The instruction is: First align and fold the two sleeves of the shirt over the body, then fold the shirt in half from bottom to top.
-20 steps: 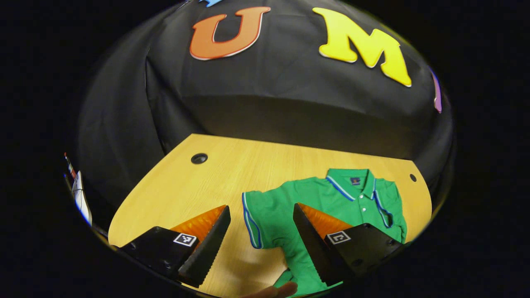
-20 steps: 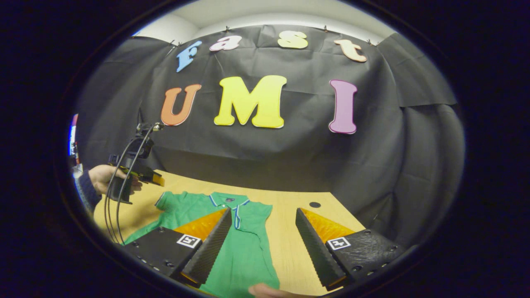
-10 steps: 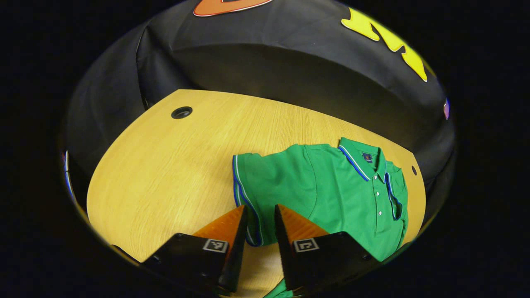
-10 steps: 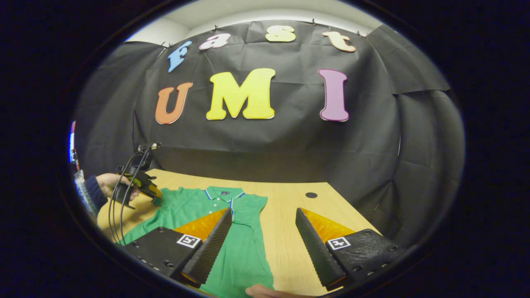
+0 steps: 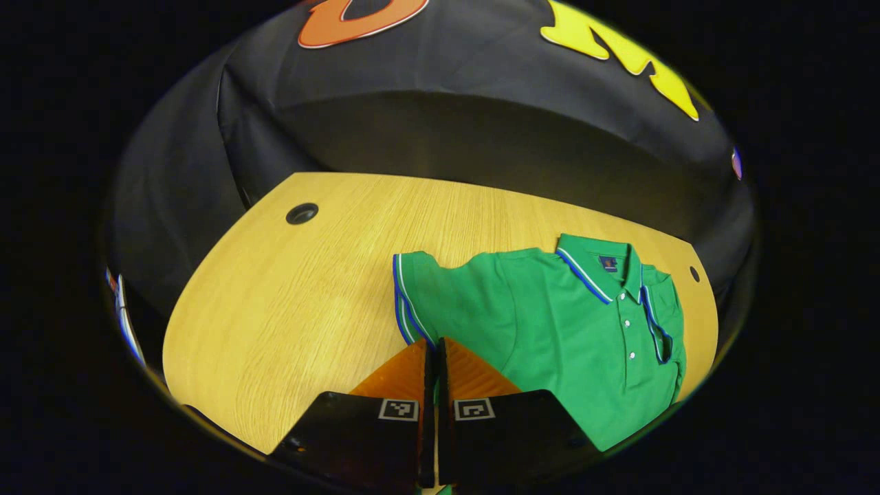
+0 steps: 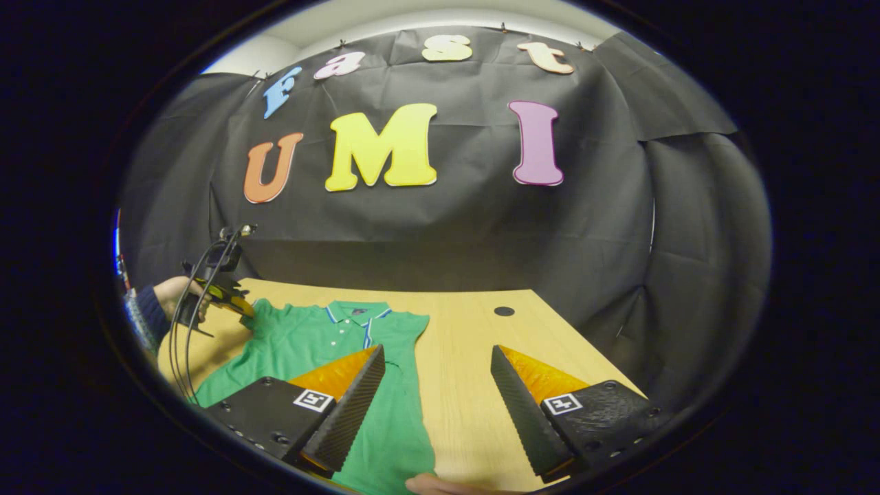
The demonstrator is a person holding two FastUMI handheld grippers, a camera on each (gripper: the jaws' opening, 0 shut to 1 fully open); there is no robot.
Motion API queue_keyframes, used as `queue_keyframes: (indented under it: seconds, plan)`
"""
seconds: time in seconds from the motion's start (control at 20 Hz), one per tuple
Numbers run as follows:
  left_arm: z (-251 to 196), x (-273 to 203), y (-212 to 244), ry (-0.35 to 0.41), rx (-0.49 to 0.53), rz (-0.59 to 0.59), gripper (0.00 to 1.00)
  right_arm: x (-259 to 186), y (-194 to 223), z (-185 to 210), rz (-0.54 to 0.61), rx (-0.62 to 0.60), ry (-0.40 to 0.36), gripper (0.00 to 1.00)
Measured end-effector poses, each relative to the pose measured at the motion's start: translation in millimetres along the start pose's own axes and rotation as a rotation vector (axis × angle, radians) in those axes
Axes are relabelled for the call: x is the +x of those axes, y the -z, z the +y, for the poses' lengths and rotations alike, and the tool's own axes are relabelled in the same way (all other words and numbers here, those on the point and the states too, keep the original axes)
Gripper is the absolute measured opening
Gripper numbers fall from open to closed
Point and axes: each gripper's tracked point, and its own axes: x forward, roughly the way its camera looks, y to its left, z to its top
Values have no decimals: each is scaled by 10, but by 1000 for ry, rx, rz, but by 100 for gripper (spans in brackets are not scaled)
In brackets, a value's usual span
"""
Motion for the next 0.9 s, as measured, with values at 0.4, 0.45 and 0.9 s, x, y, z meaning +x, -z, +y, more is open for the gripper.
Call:
queue_keyframes:
  seconds: [0.4,0.45,0.9]
  plan:
    - [-1176,-53,-11,46,208,-1,5,10,184,-222,29,32,25,97]
    - [-1301,-36,28,55,215,5,5,-8,211,-227,35,37,22,95]
    - [-1562,-568,48,90,229,-73,96,-146,404,-229,75,81,-14,95]
